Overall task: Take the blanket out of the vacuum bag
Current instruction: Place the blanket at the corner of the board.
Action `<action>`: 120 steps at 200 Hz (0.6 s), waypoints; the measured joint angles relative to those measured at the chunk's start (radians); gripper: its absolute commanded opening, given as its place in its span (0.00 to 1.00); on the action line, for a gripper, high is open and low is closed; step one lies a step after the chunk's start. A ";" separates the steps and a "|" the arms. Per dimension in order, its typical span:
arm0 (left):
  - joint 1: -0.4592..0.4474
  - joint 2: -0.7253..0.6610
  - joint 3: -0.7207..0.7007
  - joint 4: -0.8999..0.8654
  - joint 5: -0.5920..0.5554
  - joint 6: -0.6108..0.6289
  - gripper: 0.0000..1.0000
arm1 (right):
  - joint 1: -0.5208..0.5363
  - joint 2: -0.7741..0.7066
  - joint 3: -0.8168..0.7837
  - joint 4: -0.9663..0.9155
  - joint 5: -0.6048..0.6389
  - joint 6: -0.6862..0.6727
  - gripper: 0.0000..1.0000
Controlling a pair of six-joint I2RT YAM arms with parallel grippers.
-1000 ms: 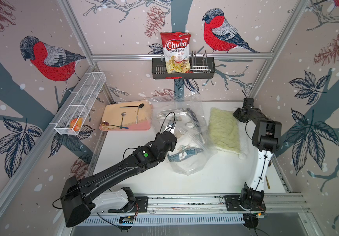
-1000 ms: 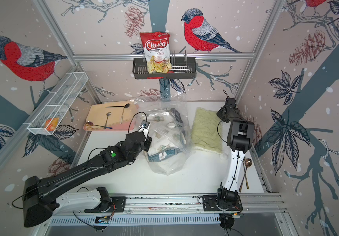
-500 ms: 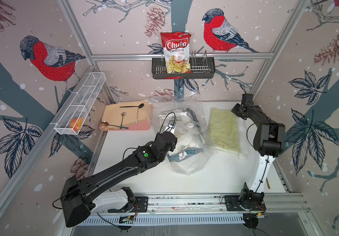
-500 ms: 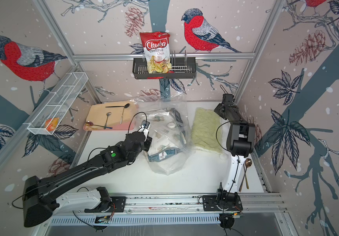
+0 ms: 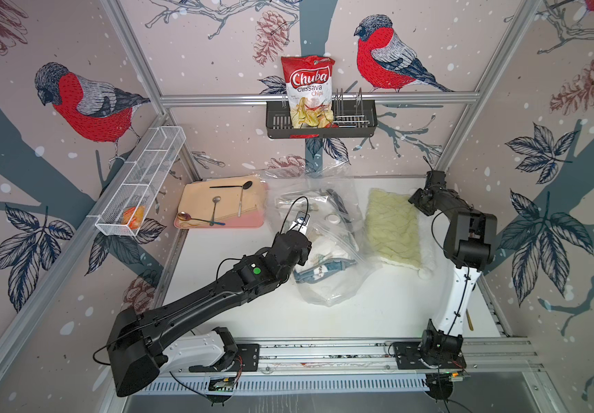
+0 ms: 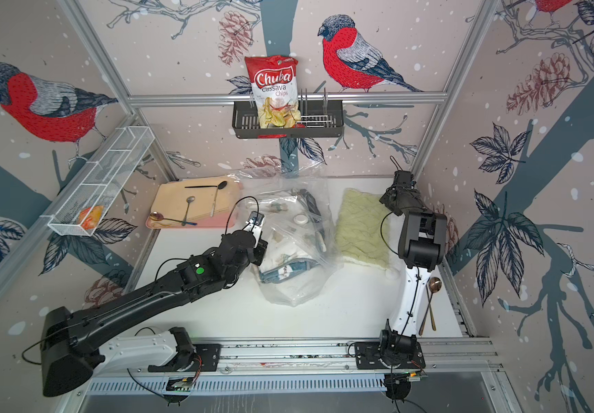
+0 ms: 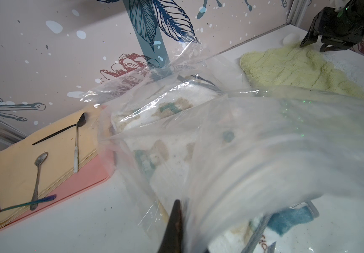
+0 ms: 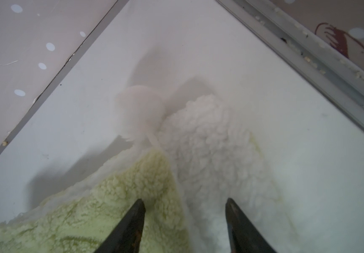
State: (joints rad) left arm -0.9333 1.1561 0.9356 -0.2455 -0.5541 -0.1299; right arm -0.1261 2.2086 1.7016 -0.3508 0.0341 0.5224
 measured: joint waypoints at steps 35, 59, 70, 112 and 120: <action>0.000 0.002 0.000 0.000 0.001 0.001 0.00 | 0.005 0.001 0.022 0.018 -0.022 -0.001 0.25; 0.000 0.002 0.000 0.000 0.001 0.000 0.00 | 0.003 0.015 0.027 0.016 -0.034 -0.001 0.38; 0.000 0.002 0.000 0.000 0.001 0.001 0.00 | 0.006 0.016 0.029 0.011 -0.032 -0.003 0.43; 0.000 0.002 0.000 0.000 0.003 0.000 0.00 | 0.009 0.014 0.030 -0.002 -0.016 -0.004 0.20; 0.000 0.002 0.000 0.000 0.004 0.000 0.00 | 0.010 0.020 0.039 -0.005 -0.016 -0.005 0.15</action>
State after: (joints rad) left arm -0.9333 1.1580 0.9356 -0.2451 -0.5503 -0.1299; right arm -0.1158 2.2284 1.7409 -0.3557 0.0177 0.5171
